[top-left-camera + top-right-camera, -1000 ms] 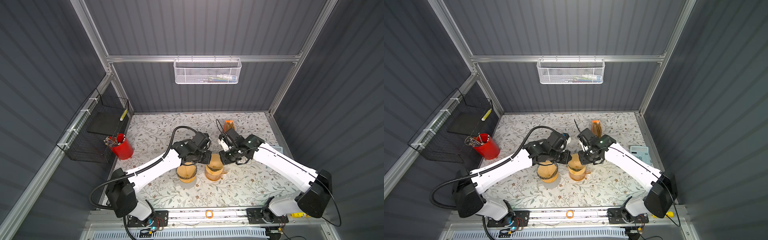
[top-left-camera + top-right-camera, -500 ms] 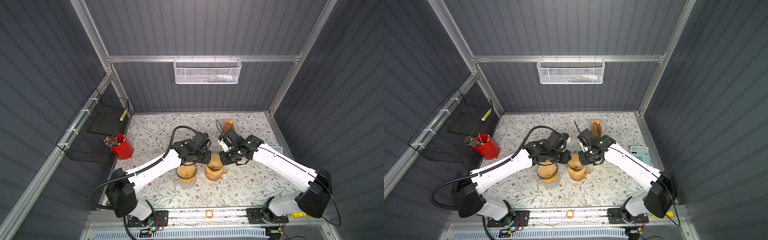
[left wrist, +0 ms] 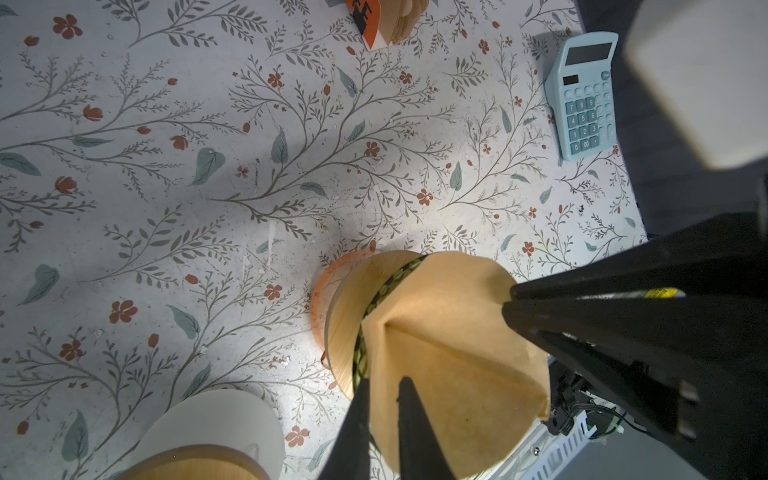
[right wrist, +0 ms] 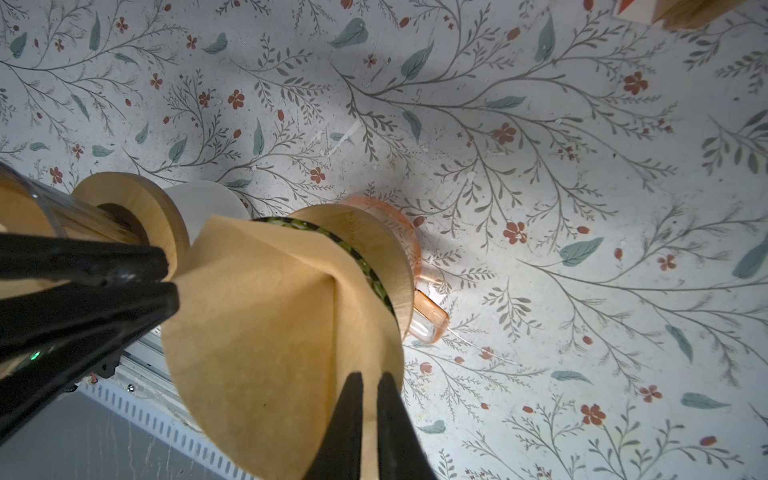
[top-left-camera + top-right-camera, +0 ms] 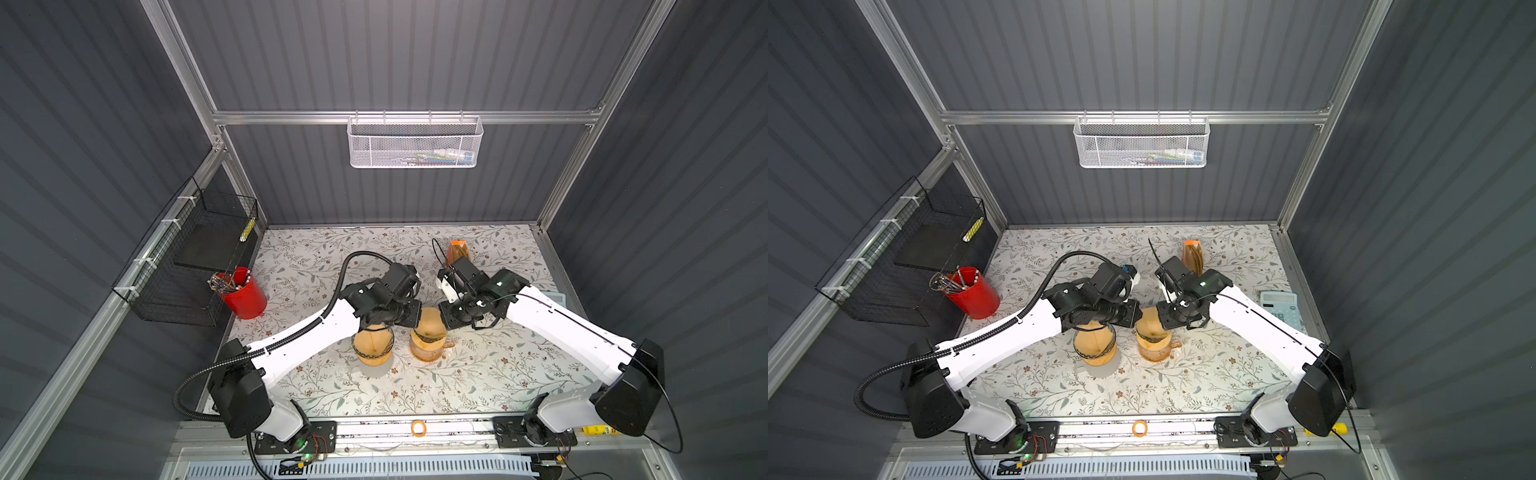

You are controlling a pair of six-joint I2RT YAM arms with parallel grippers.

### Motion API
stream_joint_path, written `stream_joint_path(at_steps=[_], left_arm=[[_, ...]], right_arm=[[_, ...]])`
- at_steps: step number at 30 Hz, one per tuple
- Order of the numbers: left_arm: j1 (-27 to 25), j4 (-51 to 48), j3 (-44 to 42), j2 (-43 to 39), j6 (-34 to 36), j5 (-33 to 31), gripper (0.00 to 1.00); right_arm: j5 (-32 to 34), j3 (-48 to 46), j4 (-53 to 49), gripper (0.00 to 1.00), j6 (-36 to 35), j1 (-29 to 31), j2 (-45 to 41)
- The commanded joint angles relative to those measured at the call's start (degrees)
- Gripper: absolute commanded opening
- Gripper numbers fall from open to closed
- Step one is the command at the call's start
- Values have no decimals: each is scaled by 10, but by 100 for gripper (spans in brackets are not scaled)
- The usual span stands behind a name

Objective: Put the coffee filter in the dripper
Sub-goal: 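Open the right gripper and raise both grippers away from the dripper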

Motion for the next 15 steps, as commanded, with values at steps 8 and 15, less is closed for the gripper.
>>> stream_joint_path(at_steps=[8, 15], left_arm=[[-1, 9, 15, -25, -2, 5, 16], [0, -5, 38, -41, 3, -52, 21]], right_arm=[[-4, 28, -13, 14, 2, -3, -19], [9, 41, -9, 16, 5, -6, -35]])
